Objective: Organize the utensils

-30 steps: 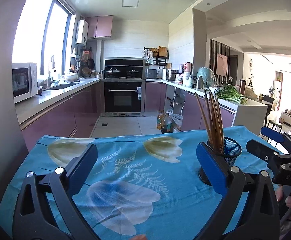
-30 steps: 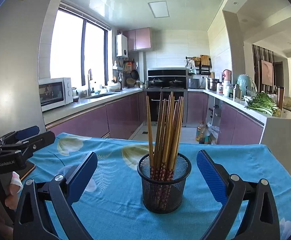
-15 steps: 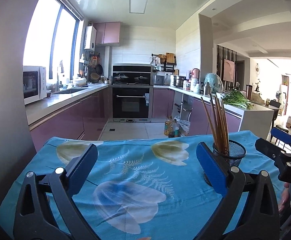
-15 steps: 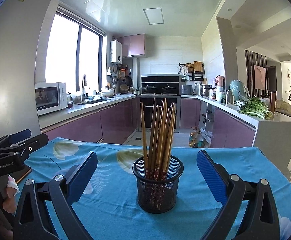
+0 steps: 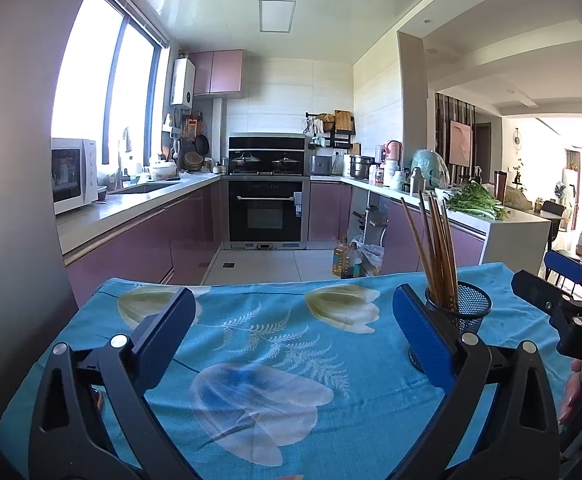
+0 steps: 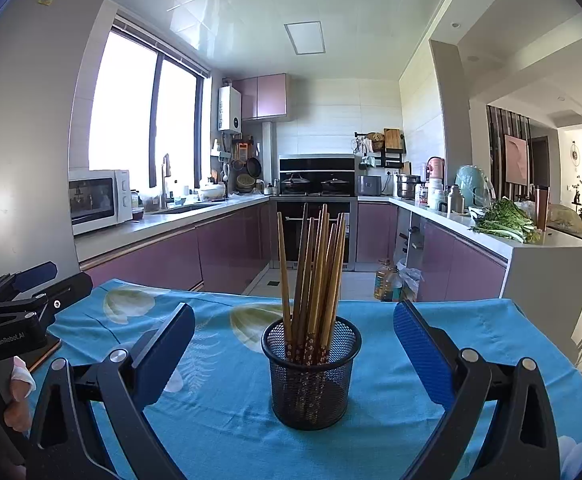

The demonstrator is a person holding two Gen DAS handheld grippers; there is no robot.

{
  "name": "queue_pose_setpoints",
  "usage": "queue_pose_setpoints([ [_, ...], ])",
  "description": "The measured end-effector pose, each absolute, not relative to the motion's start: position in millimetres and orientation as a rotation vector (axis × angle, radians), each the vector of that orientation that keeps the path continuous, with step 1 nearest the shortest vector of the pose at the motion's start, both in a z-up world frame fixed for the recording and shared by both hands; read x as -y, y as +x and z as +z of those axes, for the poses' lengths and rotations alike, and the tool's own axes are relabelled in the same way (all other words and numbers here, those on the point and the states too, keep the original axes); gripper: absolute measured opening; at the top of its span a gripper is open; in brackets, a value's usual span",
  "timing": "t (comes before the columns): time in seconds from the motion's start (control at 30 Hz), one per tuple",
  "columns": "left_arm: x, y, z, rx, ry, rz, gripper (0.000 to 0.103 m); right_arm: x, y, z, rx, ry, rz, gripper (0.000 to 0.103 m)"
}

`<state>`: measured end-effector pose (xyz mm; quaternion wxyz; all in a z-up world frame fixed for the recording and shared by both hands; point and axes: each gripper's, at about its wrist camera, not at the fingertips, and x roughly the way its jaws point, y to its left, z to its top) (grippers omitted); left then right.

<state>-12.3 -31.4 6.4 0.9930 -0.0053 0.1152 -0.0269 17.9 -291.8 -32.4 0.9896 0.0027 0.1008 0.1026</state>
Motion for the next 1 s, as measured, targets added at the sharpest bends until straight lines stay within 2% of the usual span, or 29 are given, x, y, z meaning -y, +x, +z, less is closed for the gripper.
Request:
queue_pose_setpoints([
  [1.0, 28.9, -16.9, 6.4, -0.225, -0.028, -0.011, 0.097, 290.4, 19.8, -33.0, -0.194, 0.006, 0.184, 0.096],
])
